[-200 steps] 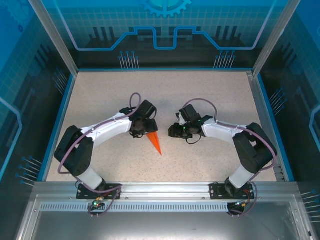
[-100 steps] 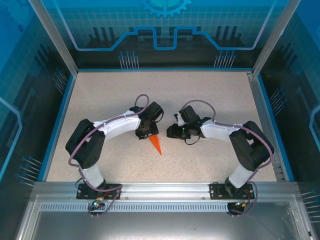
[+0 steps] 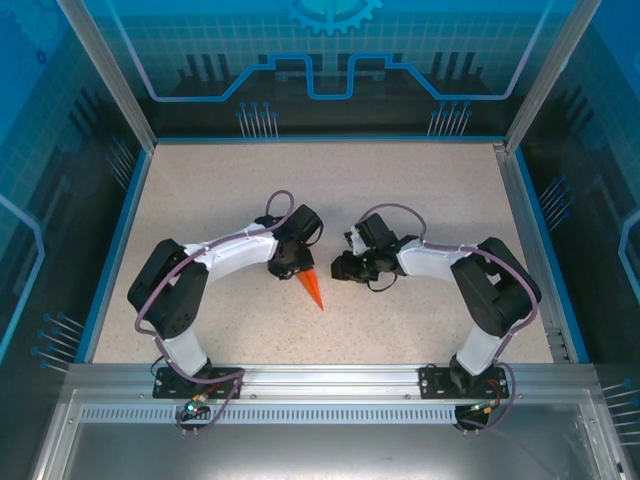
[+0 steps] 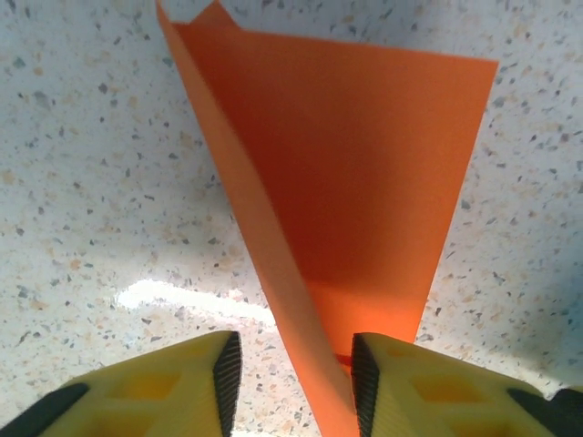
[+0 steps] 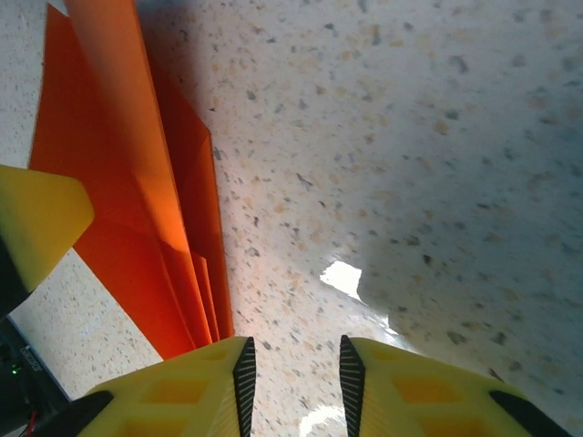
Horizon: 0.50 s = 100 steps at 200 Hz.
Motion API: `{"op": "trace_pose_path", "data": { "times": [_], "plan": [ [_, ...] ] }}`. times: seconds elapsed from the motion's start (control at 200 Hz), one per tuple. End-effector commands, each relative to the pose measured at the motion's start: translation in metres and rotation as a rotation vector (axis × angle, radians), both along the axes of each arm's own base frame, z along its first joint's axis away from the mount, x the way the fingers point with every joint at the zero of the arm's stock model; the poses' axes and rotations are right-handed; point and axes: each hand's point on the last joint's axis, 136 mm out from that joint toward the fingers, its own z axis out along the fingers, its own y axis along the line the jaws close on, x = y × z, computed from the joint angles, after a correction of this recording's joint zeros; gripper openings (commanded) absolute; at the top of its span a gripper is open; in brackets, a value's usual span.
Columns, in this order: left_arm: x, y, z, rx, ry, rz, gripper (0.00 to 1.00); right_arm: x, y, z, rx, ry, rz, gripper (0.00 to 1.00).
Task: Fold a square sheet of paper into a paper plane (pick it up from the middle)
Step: Move a paper plane to the center of the table.
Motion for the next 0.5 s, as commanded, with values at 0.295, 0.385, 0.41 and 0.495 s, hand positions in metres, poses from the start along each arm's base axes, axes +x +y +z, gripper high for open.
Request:
{"op": "trace_pose_path", "data": {
  "times": [0.295,0.385,0.41,0.495],
  "plan": [
    [-0.007,0.018,0.006,-0.130,-0.091,-0.012,0.00,-0.004,0.049,0.018,0.149,0.005,0.154,0.37],
    [-0.007,0.021,0.006,-0.182,-0.123,-0.007,0.00,-0.008,0.056,0.020,0.150,-0.007,0.192,0.39],
    [-0.008,0.022,0.005,-0.192,-0.127,-0.006,0.00,-0.009,0.057,0.021,0.147,-0.010,0.201,0.40],
    [-0.010,0.027,0.004,-0.199,-0.137,-0.002,0.00,-0.011,0.062,0.023,0.141,-0.016,0.230,0.41]
  ]
}}
